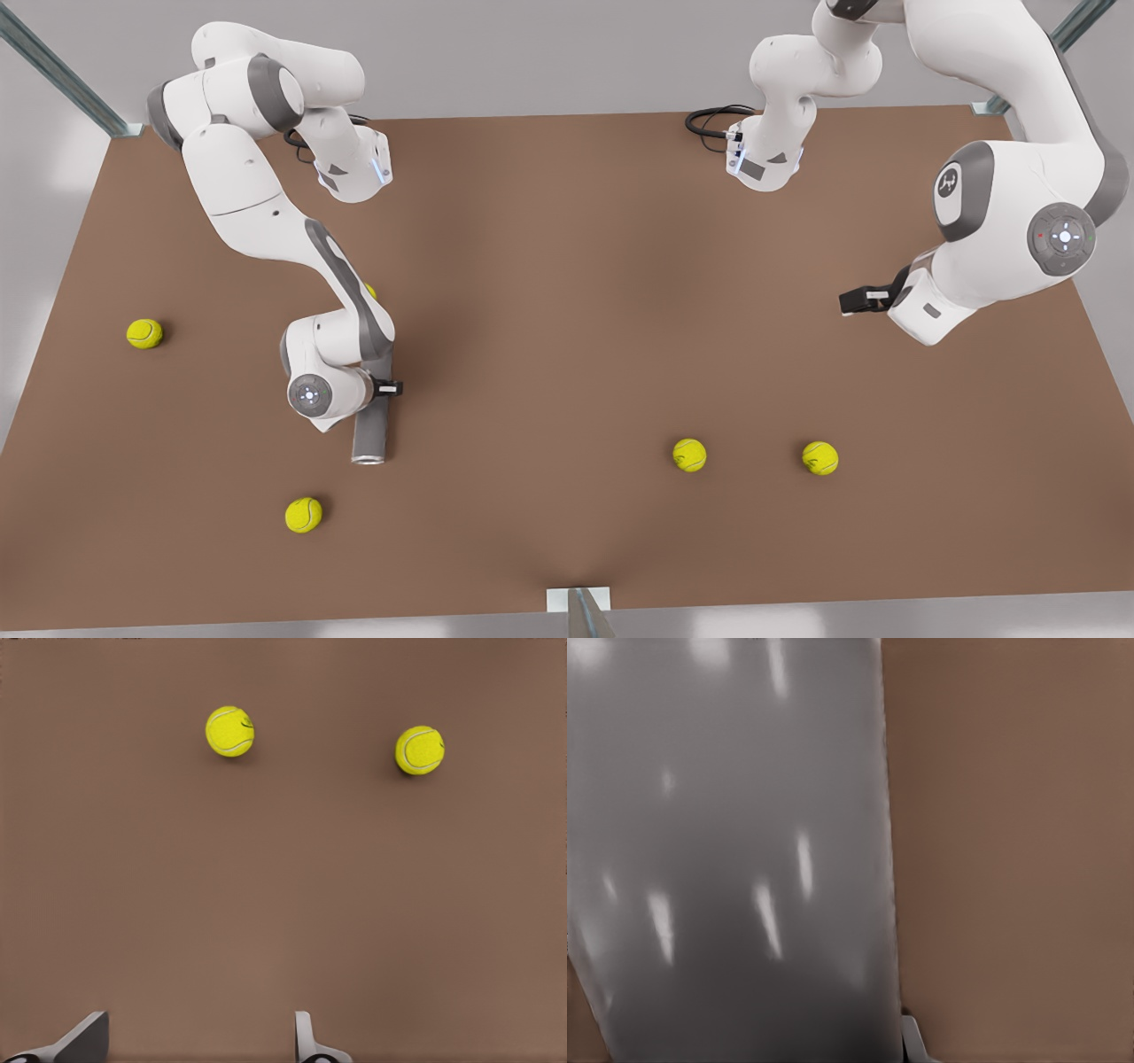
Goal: Put the tennis tube upright
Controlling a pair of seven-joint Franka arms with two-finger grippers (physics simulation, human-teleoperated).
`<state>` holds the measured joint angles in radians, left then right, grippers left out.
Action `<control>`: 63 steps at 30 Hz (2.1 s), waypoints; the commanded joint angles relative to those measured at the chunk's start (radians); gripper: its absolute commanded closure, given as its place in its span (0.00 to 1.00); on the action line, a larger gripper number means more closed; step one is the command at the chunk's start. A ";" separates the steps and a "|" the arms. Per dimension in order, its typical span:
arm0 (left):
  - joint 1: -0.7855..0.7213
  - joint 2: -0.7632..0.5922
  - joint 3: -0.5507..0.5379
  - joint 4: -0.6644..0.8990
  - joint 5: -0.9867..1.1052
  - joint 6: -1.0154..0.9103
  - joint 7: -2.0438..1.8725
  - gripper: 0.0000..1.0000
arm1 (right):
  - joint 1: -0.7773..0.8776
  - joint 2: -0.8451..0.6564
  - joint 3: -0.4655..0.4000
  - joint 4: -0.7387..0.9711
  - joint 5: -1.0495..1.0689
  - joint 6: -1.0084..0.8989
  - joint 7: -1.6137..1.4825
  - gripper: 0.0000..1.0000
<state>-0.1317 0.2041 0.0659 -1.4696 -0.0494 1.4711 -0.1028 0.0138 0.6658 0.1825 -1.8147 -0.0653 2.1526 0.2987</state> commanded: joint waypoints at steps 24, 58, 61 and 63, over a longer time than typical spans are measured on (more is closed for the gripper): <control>0.003 0.000 0.000 0.000 0.000 0.006 0.000 0.00 | 0.106 -0.069 0.184 0.196 -0.218 -0.077 -0.308 0.28; 0.003 0.024 0.000 -0.003 -0.001 0.012 -0.002 0.00 | 0.666 0.497 0.074 1.037 -0.406 -0.243 -0.883 0.00; 0.003 0.024 0.000 -0.003 -0.001 0.012 -0.002 0.00 | 0.667 0.497 0.071 1.035 -0.406 -0.244 -0.885 0.00; 0.015 0.029 0.000 -0.003 -0.001 0.018 -0.002 0.00 | 0.660 0.462 0.072 1.034 -0.345 -0.273 -0.888 0.00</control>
<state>-0.1137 0.2332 0.0660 -1.4726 -0.0510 1.4895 -0.1043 0.6728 1.1094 0.2547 -0.7822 -0.3915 1.8603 -0.5890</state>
